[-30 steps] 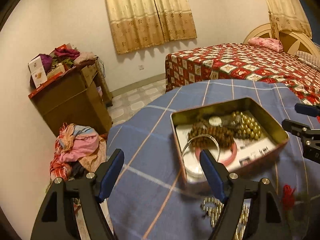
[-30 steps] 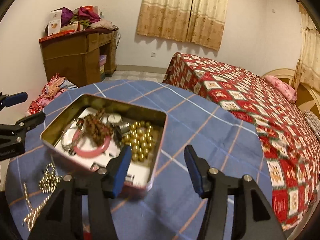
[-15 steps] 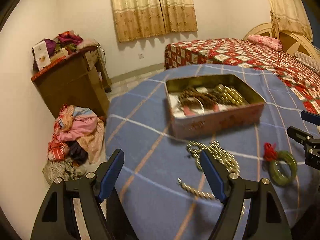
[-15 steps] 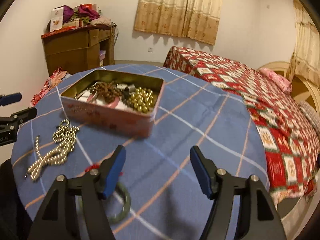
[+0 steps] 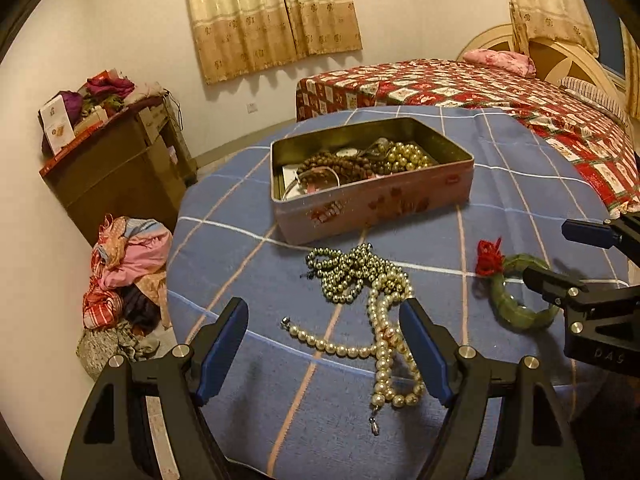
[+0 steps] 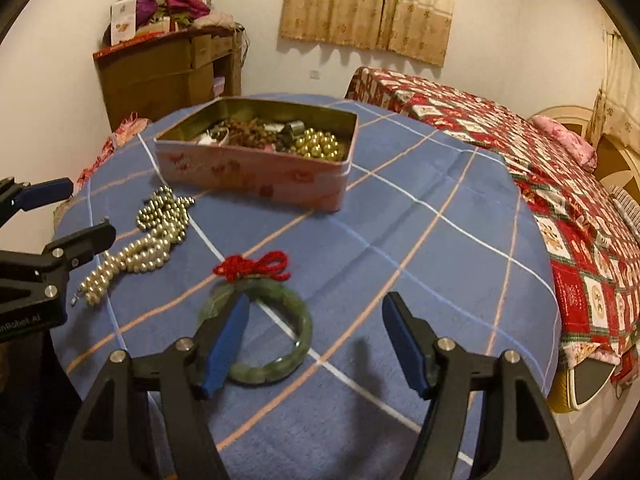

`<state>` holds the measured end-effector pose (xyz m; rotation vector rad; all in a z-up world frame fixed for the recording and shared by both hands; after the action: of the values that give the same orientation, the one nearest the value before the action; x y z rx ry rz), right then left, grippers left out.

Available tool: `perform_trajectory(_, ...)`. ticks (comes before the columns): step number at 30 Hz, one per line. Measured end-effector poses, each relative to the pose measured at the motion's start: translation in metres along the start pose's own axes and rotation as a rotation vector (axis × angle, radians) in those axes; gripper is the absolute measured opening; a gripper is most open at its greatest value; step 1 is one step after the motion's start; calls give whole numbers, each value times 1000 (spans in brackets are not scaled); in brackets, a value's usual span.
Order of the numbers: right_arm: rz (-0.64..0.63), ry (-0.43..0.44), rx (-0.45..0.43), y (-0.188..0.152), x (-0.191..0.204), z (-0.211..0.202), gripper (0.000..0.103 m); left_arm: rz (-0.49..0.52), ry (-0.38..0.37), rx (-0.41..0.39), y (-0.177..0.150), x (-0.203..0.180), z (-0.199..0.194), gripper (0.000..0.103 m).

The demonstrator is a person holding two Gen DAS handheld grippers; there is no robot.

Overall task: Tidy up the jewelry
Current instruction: 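Move the left gripper to the pearl necklace while the right moves to the jade bangle, then grasp the pearl necklace with the left gripper while the right grasps the green jade bangle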

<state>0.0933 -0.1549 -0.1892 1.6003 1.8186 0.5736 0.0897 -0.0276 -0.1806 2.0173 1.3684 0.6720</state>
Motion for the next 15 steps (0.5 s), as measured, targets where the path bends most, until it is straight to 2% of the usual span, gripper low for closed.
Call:
perform_trajectory(9,2,-18,16,-7,-2,7,72,-16,-34,30,-7,-3,8,78)
perform_trajectory(15,4,-17,16,-7,-2,7,72,12,-39,51,-10,-10,15,78)
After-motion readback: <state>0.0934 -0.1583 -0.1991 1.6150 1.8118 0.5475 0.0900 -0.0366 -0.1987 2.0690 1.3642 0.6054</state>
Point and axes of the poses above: each gripper's, at about its wrist camera, not at the fingertips, and z roughly the way its jaws point, x to its left, y to its top, the point moved 6 cm from there along z, roughly the way its jaws point, and after that the axes turned 7 degrees about -y, right-handed, at the moved point
